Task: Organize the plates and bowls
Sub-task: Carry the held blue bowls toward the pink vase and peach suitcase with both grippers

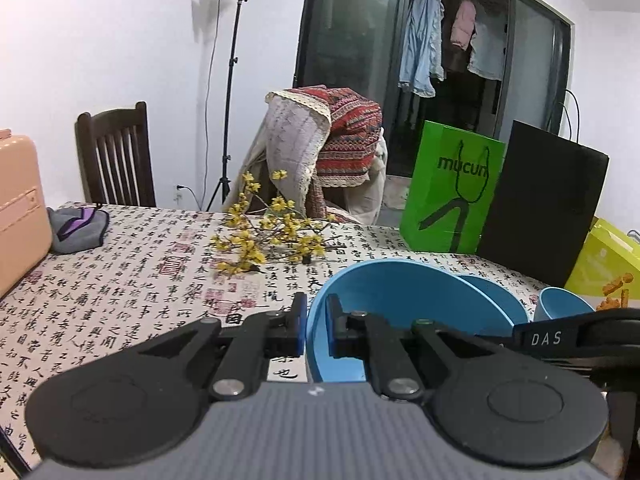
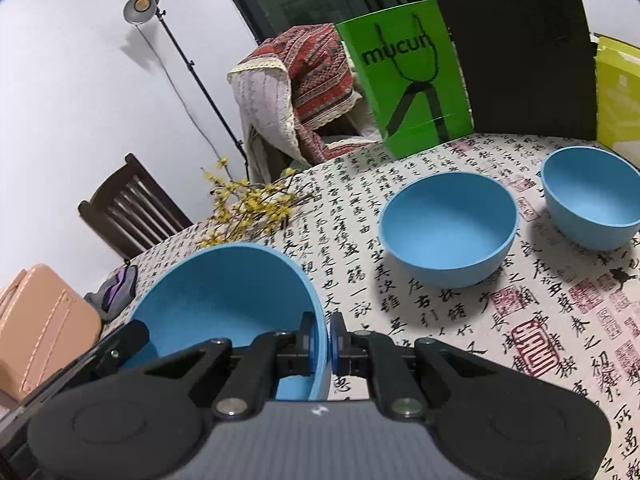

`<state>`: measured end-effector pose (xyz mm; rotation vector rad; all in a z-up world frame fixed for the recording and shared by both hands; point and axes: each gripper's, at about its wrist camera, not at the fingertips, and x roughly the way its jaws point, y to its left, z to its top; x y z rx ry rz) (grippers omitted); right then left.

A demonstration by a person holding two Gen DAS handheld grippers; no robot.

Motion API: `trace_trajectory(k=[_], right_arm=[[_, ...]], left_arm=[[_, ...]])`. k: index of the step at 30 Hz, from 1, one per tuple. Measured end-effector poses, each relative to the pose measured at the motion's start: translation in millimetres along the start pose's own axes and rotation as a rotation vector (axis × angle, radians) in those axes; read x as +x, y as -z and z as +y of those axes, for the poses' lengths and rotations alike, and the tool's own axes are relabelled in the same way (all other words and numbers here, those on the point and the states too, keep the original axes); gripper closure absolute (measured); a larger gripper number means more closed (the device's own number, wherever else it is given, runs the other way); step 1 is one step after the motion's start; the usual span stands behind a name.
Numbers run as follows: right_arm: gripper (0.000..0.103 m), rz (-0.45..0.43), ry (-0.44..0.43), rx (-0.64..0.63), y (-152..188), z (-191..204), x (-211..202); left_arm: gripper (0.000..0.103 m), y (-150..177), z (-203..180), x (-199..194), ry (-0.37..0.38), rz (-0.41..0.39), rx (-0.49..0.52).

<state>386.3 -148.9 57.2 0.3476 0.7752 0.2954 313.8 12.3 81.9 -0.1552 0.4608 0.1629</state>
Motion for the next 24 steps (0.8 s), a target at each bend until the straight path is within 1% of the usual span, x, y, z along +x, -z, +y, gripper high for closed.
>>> trace_trajectory(k=[10,24], right_arm=[[0.096,0.017,-0.042,-0.012,6.7,9.5,-1.0],[0.096,0.029,-0.083,-0.021,19.9,20.0,-6.8]], left_arm=[[0.093,4.0,8.3,-14.2,-0.039,-0.014,-0.012],[0.093,7.6,19.2,-36.1,-0.062,-0.035,-0.024]])
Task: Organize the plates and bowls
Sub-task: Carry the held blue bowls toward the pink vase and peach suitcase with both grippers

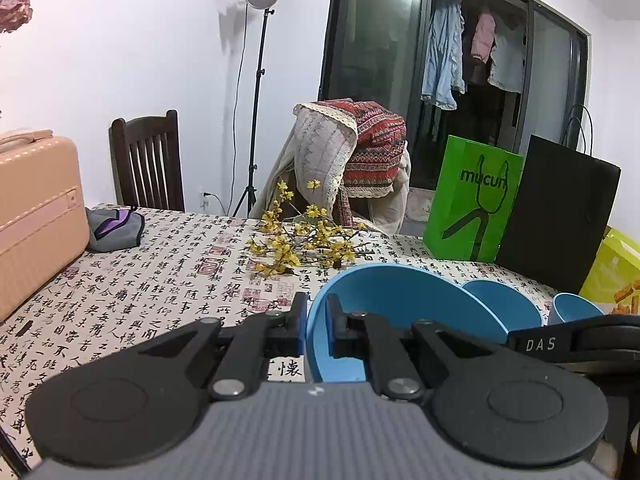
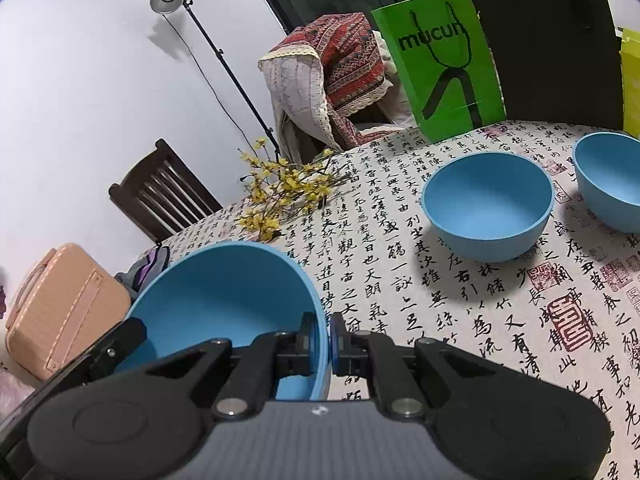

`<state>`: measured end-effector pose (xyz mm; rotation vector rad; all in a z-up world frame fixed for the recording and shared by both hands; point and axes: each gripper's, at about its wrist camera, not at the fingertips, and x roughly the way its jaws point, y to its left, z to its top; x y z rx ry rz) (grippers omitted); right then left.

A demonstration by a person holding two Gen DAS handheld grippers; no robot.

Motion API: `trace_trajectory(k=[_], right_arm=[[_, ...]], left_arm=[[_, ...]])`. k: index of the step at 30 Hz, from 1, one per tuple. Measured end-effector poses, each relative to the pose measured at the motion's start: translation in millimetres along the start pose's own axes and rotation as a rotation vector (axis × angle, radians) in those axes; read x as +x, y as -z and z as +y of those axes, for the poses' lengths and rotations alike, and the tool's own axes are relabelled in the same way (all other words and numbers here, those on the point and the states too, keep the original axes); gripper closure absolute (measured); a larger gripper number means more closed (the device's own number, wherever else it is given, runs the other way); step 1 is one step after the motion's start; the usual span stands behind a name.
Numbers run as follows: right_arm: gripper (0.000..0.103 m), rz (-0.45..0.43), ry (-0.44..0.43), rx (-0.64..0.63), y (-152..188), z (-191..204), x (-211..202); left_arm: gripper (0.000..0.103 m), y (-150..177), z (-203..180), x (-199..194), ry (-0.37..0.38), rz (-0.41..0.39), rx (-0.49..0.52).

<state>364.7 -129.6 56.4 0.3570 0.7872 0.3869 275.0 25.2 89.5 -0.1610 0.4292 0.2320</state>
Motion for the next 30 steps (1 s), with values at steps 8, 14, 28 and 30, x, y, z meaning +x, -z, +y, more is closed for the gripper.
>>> trace_trajectory(k=[8,14,28,30], right_arm=[[0.096,0.007,-0.015,-0.012,7.0,9.9,-2.2],[0.096,0.016,-0.029,-0.02,12.8,17.5,-2.2],[0.096,0.037,-0.062,-0.046,29.3,37.4,-3.9],[0.095,0.042,-0.068,-0.051,31.9,40.8,-4.1]], left_arm=[[0.093,3.5,10.6,-10.3,-0.016,-0.008,-0.01],[0.093,5.6,18.5,-18.2,-0.031,-0.013,-0.015],[0.093,11.8,39.0,-39.4,-0.068,-0.025,-0.04],[0.093,13.4,42.7,-41.8,-0.076,-0.024,-0.045]])
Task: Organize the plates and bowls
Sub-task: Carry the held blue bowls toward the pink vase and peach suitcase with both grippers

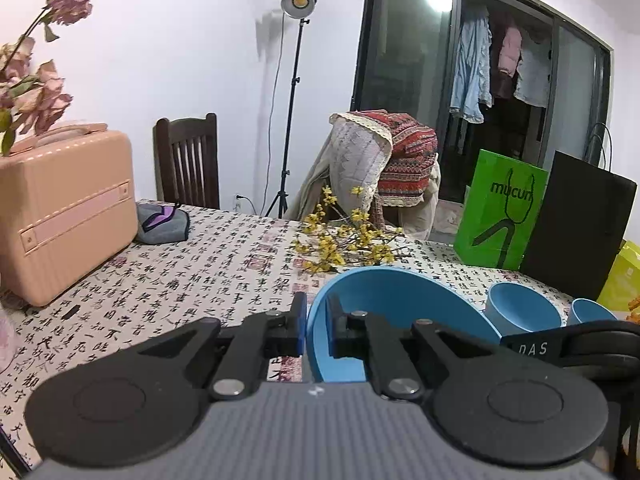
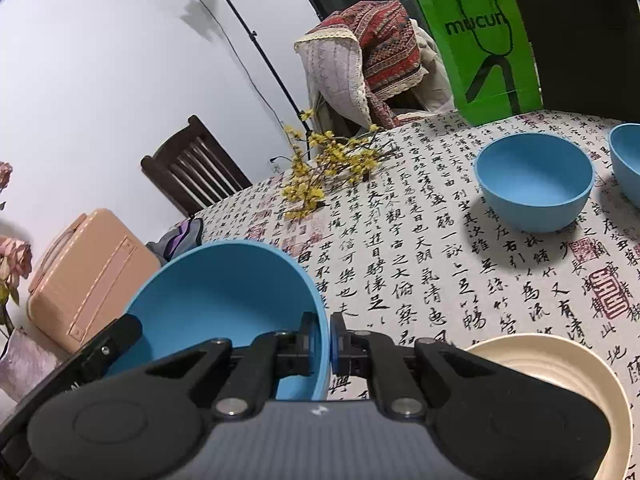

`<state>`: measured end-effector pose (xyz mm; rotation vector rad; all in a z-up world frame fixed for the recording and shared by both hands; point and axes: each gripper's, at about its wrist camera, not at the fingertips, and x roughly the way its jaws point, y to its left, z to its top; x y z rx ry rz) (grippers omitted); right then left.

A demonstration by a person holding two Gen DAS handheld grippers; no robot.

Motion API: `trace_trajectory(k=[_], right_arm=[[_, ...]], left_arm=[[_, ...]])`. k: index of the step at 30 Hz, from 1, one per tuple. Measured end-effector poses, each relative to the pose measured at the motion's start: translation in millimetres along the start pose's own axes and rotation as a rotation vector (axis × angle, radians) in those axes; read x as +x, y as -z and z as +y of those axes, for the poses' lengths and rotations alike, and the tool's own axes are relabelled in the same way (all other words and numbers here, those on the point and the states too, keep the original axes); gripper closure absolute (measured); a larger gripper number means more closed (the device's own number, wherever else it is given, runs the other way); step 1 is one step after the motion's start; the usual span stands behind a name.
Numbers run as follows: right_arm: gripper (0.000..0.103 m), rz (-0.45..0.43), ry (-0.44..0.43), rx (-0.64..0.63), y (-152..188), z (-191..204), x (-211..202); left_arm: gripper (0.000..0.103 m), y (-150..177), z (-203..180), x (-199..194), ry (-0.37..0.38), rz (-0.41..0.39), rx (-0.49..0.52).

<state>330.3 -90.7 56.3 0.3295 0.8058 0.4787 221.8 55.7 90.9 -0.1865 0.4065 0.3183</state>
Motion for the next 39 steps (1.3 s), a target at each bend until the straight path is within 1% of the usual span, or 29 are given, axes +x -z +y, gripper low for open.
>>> trace_trajectory(k=[14,21,29,34,39], right_arm=[[0.095,0.031,-0.048,-0.034,13.9,23.1,4.3],[0.095,0.043,-0.07,-0.048,23.6,33.8,6.5],[0.095,0.028,-0.099,-0.053,39.1,43.1,1.0],[0.095,0.001,-0.113,-0.064,50.0,52.2,-1.4],[0.095,-0.006,-0.125,-0.053,58.9,56.2,5.4]], left_arm=[[0.093,6.5,26.4,-18.8,-0.05,-0.009,-0.027],[0.093,10.7,39.4,-28.5,-0.057,-0.016,-0.036],[0.093,23.5,58.8,-43.8,-0.045,-0.036,-0.054],[0.093,31.3,71.3,-44.6,-0.06,-0.04,-0.065],[0.093,40.4,85.6,-44.4,-0.046,-0.047,-0.071]])
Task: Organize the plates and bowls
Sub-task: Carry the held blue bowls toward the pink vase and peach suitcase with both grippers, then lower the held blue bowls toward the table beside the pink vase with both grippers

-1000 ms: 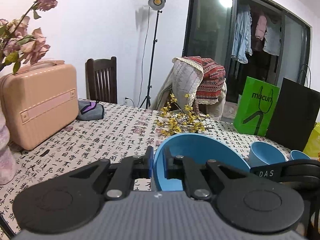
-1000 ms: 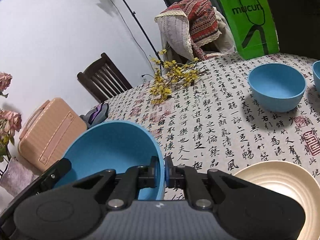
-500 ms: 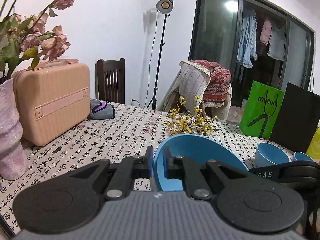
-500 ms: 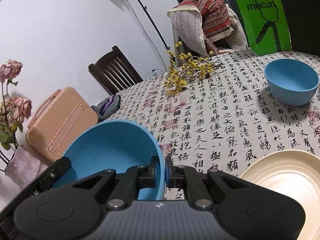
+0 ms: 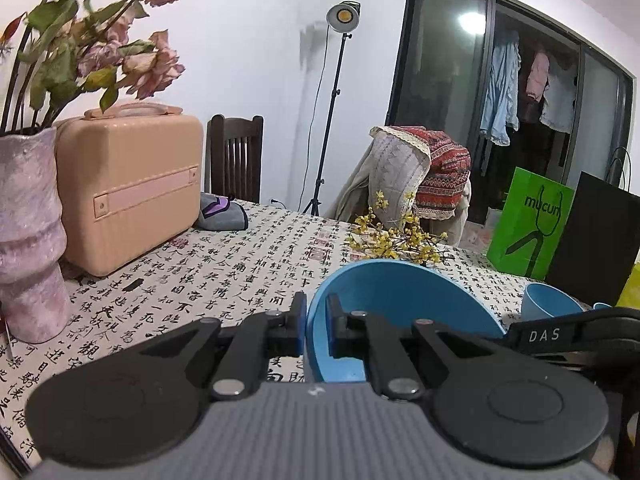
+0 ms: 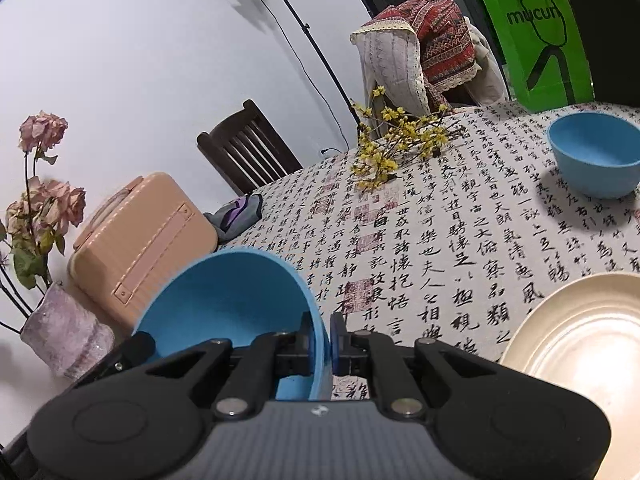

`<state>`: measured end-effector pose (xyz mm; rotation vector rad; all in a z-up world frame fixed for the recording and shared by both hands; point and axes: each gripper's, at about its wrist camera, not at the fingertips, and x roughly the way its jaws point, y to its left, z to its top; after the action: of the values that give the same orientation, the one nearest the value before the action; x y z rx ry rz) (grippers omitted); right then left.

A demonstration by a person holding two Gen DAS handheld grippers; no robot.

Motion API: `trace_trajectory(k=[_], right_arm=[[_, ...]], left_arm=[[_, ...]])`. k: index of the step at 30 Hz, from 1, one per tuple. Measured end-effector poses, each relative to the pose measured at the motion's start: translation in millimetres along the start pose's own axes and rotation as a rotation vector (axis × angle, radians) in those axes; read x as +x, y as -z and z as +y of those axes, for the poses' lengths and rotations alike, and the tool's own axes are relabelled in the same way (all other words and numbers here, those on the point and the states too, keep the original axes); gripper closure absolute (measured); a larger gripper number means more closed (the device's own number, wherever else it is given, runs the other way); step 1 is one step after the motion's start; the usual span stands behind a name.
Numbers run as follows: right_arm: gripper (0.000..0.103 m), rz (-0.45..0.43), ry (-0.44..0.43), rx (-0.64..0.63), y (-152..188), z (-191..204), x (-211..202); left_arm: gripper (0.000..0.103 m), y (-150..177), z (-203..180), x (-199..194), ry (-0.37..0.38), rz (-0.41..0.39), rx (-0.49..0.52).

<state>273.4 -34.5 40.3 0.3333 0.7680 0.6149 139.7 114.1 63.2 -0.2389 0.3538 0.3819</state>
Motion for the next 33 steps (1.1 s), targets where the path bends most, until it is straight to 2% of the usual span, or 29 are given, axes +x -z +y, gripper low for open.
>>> trace_trajectory(k=[8,16,33], right_arm=[[0.095,-0.002,-0.022,0.025,16.5,5.7,14.2],[0.095,-0.053,-0.022,0.025,24.8,14.6,17.4],[0.095,-0.052,-0.045,0.0,41.1,32.2,29.5]], left_arm=[[0.093,5.2,20.7,0.6,0.016,-0.029,0.003],[0.093,8.9,35.0,4.4,0.042,-0.05,-0.004],[0.093,20.7,58.8,-6.5,0.015,-0.121,-0.049]])
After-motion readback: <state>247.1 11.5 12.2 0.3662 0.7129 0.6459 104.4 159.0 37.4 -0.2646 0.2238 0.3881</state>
